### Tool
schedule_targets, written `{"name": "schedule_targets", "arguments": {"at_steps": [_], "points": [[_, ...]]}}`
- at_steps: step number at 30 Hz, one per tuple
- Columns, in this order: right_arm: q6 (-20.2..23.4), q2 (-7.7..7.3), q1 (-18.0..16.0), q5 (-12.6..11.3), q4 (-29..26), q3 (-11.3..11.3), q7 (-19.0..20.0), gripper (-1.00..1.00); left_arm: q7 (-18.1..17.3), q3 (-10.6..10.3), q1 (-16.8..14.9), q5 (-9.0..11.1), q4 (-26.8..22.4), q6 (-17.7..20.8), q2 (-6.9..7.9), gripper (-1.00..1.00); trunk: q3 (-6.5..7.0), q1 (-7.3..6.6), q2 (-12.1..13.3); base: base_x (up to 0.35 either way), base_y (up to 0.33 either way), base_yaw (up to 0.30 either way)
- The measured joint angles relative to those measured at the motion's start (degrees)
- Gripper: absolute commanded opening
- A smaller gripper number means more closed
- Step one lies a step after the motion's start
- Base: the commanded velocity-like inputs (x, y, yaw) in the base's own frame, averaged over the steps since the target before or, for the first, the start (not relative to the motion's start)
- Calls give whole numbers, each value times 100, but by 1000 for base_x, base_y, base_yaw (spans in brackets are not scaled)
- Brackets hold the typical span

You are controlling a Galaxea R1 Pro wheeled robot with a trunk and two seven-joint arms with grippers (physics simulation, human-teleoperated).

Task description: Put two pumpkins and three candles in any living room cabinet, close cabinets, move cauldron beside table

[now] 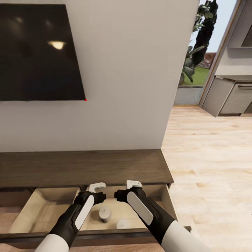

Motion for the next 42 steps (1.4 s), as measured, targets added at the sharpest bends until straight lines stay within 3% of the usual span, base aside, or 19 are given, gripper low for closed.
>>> {"name": "schedule_targets", "arguments": {"at_steps": [38, 42], "points": [[0, -4, 0, 0, 0, -10, 7, 100, -1, 0, 0, 0, 0, 8, 4, 100, 682, -837, 1524, -19, 8, 0], [8, -10, 0, 3, 0, -265, 8, 100, 0, 0, 0, 5, 0, 32, 10, 100, 737, -903, 1646, 0, 0, 0]]}}
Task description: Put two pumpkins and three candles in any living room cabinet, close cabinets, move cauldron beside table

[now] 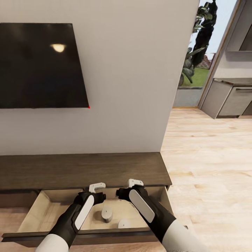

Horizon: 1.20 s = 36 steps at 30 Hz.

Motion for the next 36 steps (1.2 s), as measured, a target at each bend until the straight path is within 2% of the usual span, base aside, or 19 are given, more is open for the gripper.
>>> {"name": "schedule_targets", "arguments": {"at_steps": [3, 7, 13, 21, 29, 36], "points": [[15, 0, 0, -3, -5, -121, 1, 100, -1, 17, 0, 2, 1, 118, 7, 100, 0, 0, 0, 0, 0, -61], [79, -6, 1, -2, -89, -152, -7, 100, -1, 141, -1, 7, 2, 176, 6, 100, 0, 0, 0, 0, 0, -202], [114, -49, 1, -3, -118, -286, -8, 100, -1, 187, -1, -5, -6, 319, 11, 100, 0, 0, 0, 0, 0, -251], [102, -49, 1, -2, -116, -317, -3, 100, -1, 191, -2, -6, -13, 376, 6, 100, 0, 0, 0, 0, 0, -259], [107, -49, 1, -4, -117, -389, 1, 100, -1, 198, -2, -6, -243, 393, 6, 100, 0, 0, 0, 0, 0, -275], [121, -48, 1, -25, -117, -410, 1, 100, -2, 207, -2, -6, -284, 555, 8, 100, 0, 0, 0, 0, 0, -278]]}}
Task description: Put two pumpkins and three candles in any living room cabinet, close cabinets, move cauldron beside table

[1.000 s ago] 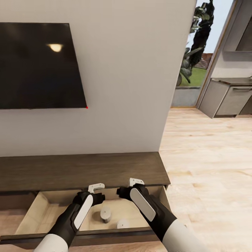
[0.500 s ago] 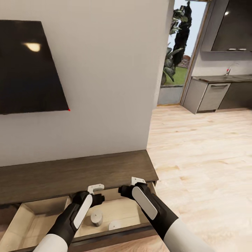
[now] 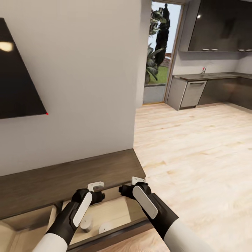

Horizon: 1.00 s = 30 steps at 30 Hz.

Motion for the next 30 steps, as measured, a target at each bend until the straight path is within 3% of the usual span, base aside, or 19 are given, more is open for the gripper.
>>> {"name": "schedule_targets", "arguments": {"at_steps": [7, 10, 14, 18, 30], "points": [[106, -3, 0, -61, -5, -18, -1, 100, 0, 2, 0, 4, -8, 16, 5, 100, -15, 0, 0, 0, 0, -272], [120, -7, 0, -281, -12, -80, 1, 100, 0, 5, 0, 7, -11, 19, 6, 100, -28, 0, 0, 0, 0, -254], [166, -90, 7, -630, -307, -416, 3, 100, 0, 3, 1, 9, -13, 19, 2, 100, -52, 0, 0, 0, 0, -209], [178, -216, 8, -715, -512, -564, 3, 100, 0, 1, 1, 5, -14, 22, 3, 100, -82, 0, 0, 0, 0, -169], [174, -230, 8, -730, -547, -593, 3, 100, 0, 3, 1, -7, -20, 26, 12, 100, -180, 0, 0, 0, 0, -161]]}}
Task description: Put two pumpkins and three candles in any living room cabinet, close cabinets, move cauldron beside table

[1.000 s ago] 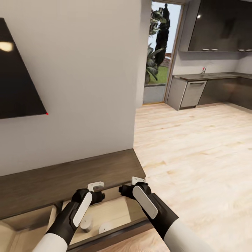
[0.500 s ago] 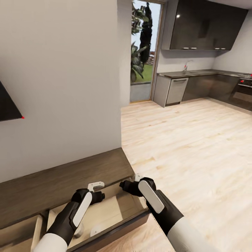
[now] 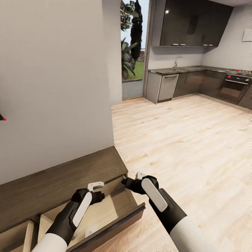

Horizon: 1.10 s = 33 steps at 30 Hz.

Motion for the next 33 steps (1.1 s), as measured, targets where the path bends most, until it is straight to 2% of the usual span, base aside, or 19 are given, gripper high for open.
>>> {"name": "schedule_targets", "arguments": {"at_steps": [33], "points": [[9, -7, 0, -9, 2, -6, 0, 100, 0, -11, 0, -1, -2, 0, -5, 100, -205, 0, 0, 0, 0, -217]]}}
